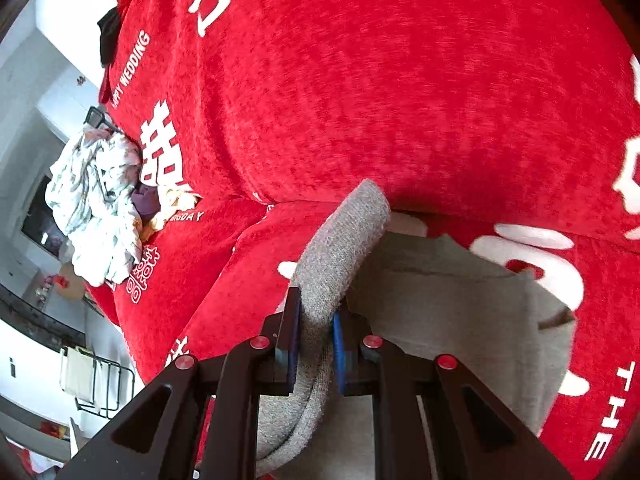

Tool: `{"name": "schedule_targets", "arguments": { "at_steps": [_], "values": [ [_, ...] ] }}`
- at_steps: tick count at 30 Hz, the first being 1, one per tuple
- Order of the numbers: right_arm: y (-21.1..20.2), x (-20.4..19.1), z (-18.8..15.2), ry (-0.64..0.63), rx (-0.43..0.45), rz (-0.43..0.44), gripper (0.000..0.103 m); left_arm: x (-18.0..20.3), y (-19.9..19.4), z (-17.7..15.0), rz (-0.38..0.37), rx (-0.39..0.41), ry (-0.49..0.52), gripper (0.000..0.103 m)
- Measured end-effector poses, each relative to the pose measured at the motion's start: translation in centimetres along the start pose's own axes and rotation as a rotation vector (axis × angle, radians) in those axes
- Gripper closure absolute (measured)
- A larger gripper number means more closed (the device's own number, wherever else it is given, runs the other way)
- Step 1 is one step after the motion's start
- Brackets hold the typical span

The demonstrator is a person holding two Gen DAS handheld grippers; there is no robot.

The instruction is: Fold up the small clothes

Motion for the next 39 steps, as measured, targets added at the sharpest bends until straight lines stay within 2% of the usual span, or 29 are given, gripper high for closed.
{"name": "schedule_targets", "arguments": {
  "at_steps": [9,22,29,39],
  "values": [
    [-2.3,2.2,-1.2,-0.011,0.044,0.032,0.088,4.4,-0.2,0.0,0.067,0.029,0.078,0.090],
    [-5.4,5.9,-3.0,-0.012,0.087,0.044,0.088,8.3,-0.9,0.5,0.010,0.018,0.116,0.090],
    [-6.0,9.4,-5.0,0.059,0.106,0.049,0.088,11.2,-0.3,0.1,0.000,0.005,0.175,0.090],
    [-3.9,14.7,-8.3,0.183,0.059,0.025,0.088,14.0,1.9,-0.6,-0.010,-0.057,0.236,0.089]
  ]
}}
Point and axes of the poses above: each gripper's, at about its wrist camera, not at the fingertips, and y roughly the way its jaws point, x to its right, z to its top, the point moved 1 cm from there along y, roughly the way its jaws point, and after that the axes turned 9 degrees about -y, right-handed, at the moved point
